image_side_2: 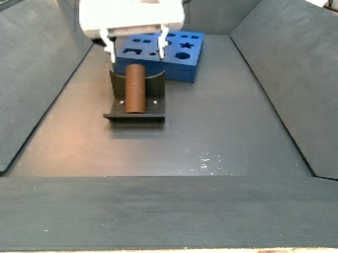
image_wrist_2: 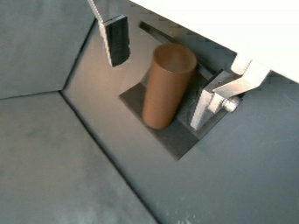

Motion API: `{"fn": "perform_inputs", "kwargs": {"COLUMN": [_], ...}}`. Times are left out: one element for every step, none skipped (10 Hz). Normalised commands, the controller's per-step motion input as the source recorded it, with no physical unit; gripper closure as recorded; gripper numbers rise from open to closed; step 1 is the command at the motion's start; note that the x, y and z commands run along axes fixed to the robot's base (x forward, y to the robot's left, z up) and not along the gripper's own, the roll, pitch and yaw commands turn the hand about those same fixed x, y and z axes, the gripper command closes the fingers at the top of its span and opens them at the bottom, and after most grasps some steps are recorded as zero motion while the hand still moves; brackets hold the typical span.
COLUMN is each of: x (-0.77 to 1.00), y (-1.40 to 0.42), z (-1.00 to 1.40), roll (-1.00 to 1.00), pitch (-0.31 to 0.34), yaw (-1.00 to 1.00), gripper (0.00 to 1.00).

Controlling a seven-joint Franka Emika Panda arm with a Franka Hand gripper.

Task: Pick up the round object. Move up. Place the round object on the fixture. Regrasp the round object. Move to above the board. Insert the round object.
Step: Regrasp the round object, then move to above the board.

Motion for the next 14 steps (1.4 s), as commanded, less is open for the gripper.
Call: {"fn": "perform_inputs", "kwargs": {"x": [0.1,0.09,0.08,0.07,0.05,0.04,0.04,0.04,0.04,0.04,0.0,-0.3,-0.3,-0.28], "y": [0.03,0.02,0.01,0.01,0.01,0.01,0.01,0.01,0.01,0.01,0.0,0.24,0.24,0.23], "z": [-0.88,-0.73,-0.53,-0.4,-0.36,-0.36,-0.36,-0.36,-0.37,-0.37,-0.83,1.0,1.0,1.0], "roll": [0.11,0.11,0.12,0.11,0.12,0.12,0.12,0.12,0.11,0.11,0.0,-0.11,-0.11,-0.14], "pitch": [-0.154,-0.111,-0.059,-0.032,-0.003,0.0,0.008,0.013,0.017,0.019,0.0,0.596,0.584,0.487], "yaw": [-0.06,-0.08,-0.08,-0.07,-0.09,-0.09,-0.08,-0.08,-0.07,-0.07,0.0,0.13,0.13,0.19], "gripper": [0.0,0.0,0.0,0.0,0.0,0.0,0.0,0.0,0.0,0.0,1.0,1.0,1.0,1.0]}}
